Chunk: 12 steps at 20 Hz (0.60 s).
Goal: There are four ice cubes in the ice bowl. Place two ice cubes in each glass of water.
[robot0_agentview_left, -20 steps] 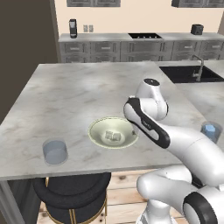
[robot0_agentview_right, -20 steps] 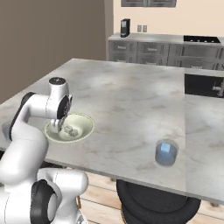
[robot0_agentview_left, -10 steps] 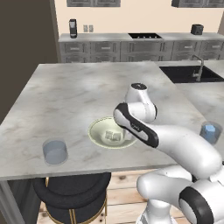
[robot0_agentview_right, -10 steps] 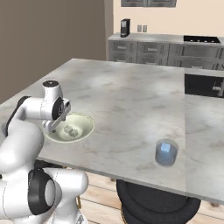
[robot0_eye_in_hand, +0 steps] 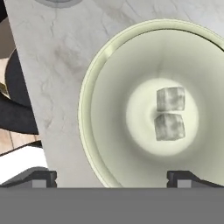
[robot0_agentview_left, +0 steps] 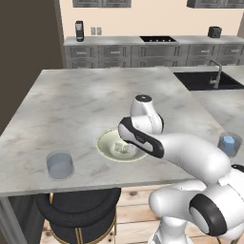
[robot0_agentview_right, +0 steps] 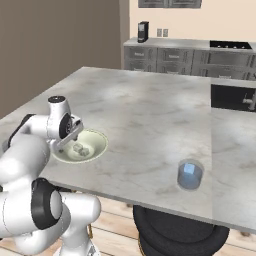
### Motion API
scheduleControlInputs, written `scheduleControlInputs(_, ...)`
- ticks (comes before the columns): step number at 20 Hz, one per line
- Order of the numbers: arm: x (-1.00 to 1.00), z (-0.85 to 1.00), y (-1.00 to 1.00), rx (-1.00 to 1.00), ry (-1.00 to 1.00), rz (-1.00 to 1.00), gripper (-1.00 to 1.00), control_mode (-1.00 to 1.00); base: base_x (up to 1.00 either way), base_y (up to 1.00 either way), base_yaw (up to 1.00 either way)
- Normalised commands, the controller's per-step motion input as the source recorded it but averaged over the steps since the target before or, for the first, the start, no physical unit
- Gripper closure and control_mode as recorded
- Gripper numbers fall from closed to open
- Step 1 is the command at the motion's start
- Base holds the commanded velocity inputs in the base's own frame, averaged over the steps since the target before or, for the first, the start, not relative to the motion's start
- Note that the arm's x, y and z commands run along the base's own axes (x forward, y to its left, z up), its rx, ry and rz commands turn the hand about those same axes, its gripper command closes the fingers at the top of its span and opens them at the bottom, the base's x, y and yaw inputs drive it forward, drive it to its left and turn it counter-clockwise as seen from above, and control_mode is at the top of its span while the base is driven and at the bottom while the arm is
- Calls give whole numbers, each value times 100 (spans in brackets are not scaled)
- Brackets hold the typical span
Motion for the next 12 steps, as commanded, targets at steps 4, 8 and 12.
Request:
scheduleControlInputs(4, 27, -32, 0, 3, 0, -3, -100, -100, 0, 0, 0)
scheduleControlInputs(8, 33, -27, 0, 6, 0, -1, -100, -100, 0, 0, 0)
scheduleControlInputs(12, 26, -15, 23, 1, 0, -4, -100, -100, 0, 0, 0)
